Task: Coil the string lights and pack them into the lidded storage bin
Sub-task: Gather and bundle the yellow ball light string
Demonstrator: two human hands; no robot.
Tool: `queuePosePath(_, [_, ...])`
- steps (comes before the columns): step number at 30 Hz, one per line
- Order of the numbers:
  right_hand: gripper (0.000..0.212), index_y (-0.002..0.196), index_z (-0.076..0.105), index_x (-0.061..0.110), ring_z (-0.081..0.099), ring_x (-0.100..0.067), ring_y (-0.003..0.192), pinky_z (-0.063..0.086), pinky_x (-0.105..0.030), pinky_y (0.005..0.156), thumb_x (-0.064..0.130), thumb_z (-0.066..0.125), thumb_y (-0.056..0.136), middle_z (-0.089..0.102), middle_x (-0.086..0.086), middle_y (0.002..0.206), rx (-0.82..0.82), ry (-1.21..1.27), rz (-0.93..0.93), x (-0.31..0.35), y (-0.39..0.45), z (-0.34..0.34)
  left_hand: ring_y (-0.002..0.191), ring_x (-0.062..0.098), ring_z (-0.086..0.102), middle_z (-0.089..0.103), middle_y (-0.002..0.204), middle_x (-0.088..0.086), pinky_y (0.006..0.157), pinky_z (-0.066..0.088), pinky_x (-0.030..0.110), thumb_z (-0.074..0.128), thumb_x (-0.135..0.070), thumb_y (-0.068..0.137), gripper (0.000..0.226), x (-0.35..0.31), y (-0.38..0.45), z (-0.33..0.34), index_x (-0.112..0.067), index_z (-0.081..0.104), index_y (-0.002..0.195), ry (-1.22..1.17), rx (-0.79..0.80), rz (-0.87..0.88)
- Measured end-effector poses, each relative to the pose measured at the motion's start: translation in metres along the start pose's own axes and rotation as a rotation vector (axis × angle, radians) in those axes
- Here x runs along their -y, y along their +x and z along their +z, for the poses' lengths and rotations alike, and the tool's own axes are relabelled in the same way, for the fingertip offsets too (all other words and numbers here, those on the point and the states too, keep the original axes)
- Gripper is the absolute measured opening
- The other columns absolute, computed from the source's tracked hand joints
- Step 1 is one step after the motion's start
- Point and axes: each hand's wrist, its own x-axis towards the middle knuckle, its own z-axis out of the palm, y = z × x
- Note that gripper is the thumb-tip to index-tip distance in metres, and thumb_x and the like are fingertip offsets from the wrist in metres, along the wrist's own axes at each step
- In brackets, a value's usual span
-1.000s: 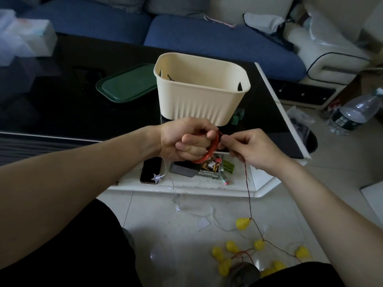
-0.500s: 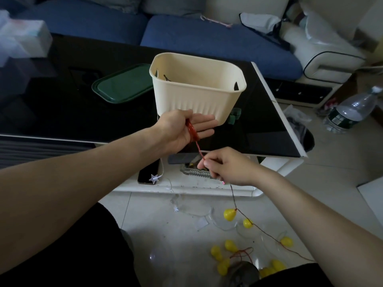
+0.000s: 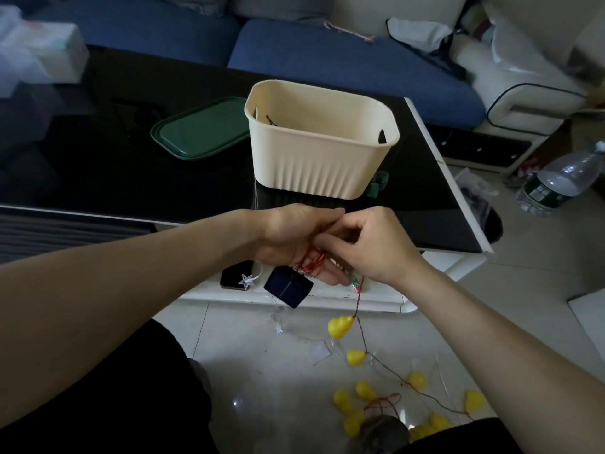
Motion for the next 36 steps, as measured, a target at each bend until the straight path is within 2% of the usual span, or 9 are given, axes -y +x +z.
queuePosePath(5, [0.019, 0.07, 0.076, 0.014, 0.071, -0.009, 0.062, 0.055, -0.024, 0.058, 0.026, 0.09, 0.071, 0.074, 0.002, 0.067, -0.08, 0.143, 0.026, 0.001, 0.002, -0.002, 0.049, 0.019, 0.062, 0.071, 0.101, 0.023, 0.038, 0.034, 0.018, 0.017, -0.057, 0.103, 0.064, 0.0, 0.004, -0.004, -0.009, 0.057, 0.118, 0.118, 0.019, -0.004])
queuePosePath(9, [0.027, 0.062, 0.069, 0.017, 0.063, -0.007, 0.053, 0.048, -0.02, 0.051, 0.037, 0.088, 0.06, 0.07, -0.003, 0.061, -0.099, 0.219, 0.043, -0.002, 0.003, -0.003, 0.037, 0.014, 0.048, 0.071, 0.096, 0.023, 0.034, 0.025, 0.018, 0.019, -0.054, 0.104, 0.064, 0.0, 0.006, -0.007, -0.002, 0.052, 0.121, 0.148, -0.005, 0.004])
queuePosePath(15, [0.024, 0.062, 0.067, 0.019, 0.059, -0.001, 0.049, 0.043, -0.015, 0.049, 0.035, 0.084, 0.063, 0.067, 0.007, 0.055, -0.033, 0.26, 0.03, -0.006, 0.005, -0.006, 0.03, 0.011, 0.037, 0.069, 0.079, 0.016, 0.036, 0.013, 0.022, 0.017, -0.053, 0.104, 0.069, 0.002, 0.006, -0.007, 0.005, 0.053, 0.114, 0.149, -0.006, -0.026])
queuePosePath(17, [0.024, 0.064, 0.067, 0.018, 0.059, -0.001, 0.05, 0.044, -0.015, 0.05, 0.036, 0.083, 0.064, 0.067, 0.006, 0.056, -0.001, 0.26, 0.056, -0.008, 0.005, -0.006, 0.033, 0.011, 0.04, 0.068, 0.078, 0.013, 0.037, 0.014, 0.021, 0.02, -0.052, 0.104, 0.064, 0.005, 0.009, -0.006, 0.001, 0.053, 0.115, 0.126, -0.031, -0.036])
queuePosePath(20, [0.027, 0.065, 0.068, 0.018, 0.057, -0.002, 0.053, 0.044, -0.017, 0.053, 0.041, 0.082, 0.064, 0.065, 0.006, 0.056, 0.057, 0.22, 0.085, -0.01, 0.005, -0.008, 0.052, 0.016, 0.059, 0.068, 0.087, 0.014, 0.042, 0.036, 0.019, 0.022, -0.046, 0.106, 0.054, 0.008, 0.01, -0.004, -0.005, 0.054, 0.118, 0.074, -0.061, -0.039])
queuePosePath(23, [0.033, 0.064, 0.068, 0.017, 0.054, -0.003, 0.053, 0.042, -0.018, 0.053, 0.048, 0.079, 0.065, 0.064, 0.005, 0.056, 0.122, 0.185, 0.073, -0.007, 0.004, -0.011, 0.079, 0.028, 0.067, 0.064, 0.096, 0.02, 0.066, 0.056, 0.028, 0.023, -0.047, 0.105, 0.067, 0.009, 0.01, -0.008, 0.008, 0.052, 0.128, -0.06, -0.059, -0.081])
queuePosePath(26, [0.038, 0.066, 0.071, 0.013, 0.052, -0.007, 0.055, 0.041, -0.02, 0.054, 0.051, 0.077, 0.067, 0.067, -0.005, 0.061, 0.172, 0.149, 0.049, -0.002, 0.002, -0.012, 0.1, 0.038, 0.06, 0.056, 0.108, 0.029, 0.081, 0.057, 0.035, 0.025, -0.049, 0.103, 0.077, 0.007, 0.01, -0.011, 0.021, 0.044, 0.131, -0.145, -0.096, -0.082])
queuePosePath(32, [0.041, 0.068, 0.072, 0.012, 0.057, -0.02, 0.056, 0.046, -0.031, 0.057, 0.053, 0.075, 0.072, 0.07, -0.012, 0.067, 0.218, 0.106, 0.029, 0.002, 0.0, -0.015, 0.092, 0.034, 0.054, 0.043, 0.117, 0.029, 0.08, 0.057, 0.034, 0.027, -0.049, 0.101, 0.082, 0.005, 0.009, -0.014, 0.024, 0.03, 0.138, -0.264, -0.106, -0.066])
queuePosePath(36, [0.033, 0.064, 0.07, 0.013, 0.051, -0.005, 0.052, 0.04, -0.017, 0.053, 0.044, 0.076, 0.075, 0.062, 0.001, 0.056, 0.236, 0.144, 0.019, 0.004, -0.001, -0.019, 0.094, 0.034, 0.06, 0.054, 0.113, 0.031, 0.082, 0.056, 0.037, 0.028, -0.046, 0.101, 0.077, 0.005, 0.007, -0.011, 0.024, 0.037, 0.134, -0.334, -0.07, -0.062])
